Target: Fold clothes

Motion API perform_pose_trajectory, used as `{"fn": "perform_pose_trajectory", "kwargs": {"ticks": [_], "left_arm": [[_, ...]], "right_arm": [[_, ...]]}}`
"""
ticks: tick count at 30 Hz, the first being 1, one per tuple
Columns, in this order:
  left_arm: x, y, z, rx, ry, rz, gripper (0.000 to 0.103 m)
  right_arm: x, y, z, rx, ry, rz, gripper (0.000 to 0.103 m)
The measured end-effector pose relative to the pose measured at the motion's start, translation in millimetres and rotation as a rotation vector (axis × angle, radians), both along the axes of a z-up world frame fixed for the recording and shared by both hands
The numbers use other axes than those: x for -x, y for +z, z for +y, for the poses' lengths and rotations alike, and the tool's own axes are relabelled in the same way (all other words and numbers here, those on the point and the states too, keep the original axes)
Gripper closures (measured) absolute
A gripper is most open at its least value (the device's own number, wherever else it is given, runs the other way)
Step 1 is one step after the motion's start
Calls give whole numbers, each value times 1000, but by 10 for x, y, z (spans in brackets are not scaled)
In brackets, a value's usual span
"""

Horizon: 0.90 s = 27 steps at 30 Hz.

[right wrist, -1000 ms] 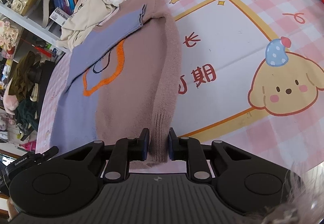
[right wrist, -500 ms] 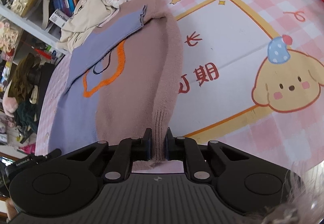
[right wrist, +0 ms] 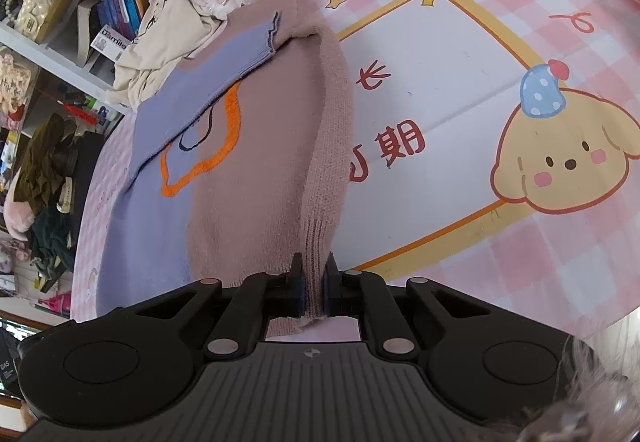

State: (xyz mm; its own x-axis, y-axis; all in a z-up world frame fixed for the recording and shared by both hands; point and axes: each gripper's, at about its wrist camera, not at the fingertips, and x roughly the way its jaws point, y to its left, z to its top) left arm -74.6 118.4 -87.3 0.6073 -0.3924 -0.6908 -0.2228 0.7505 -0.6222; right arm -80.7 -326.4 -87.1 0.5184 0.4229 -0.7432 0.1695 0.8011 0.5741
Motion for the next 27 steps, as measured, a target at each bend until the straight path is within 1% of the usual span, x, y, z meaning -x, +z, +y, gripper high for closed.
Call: {"fn": "perform_pose_trajectory", "kwargs": {"ticks": [5,9,14,17,20,27], "left_arm": [[61,5,47,25,14,2,99],[163,19,92,46,8,-4,99],[374,55,196,119,9,-32,99],[493,63,264,162,16,-42,99],[607,57,319,190,21,-41,99],[805,49,460,283,39,-62,99]], "right_arm": [[56,15,-46,-11,-26,13,96],[217,36,-63,-30,-44,11,96],[459,127,-31,-55,-64,-21,96],[611,163,-12,-90,-82,-37,96],[749,178,14,-114,-98,-42,96],[1023,224,77,-151,-131,-49,96]]}}
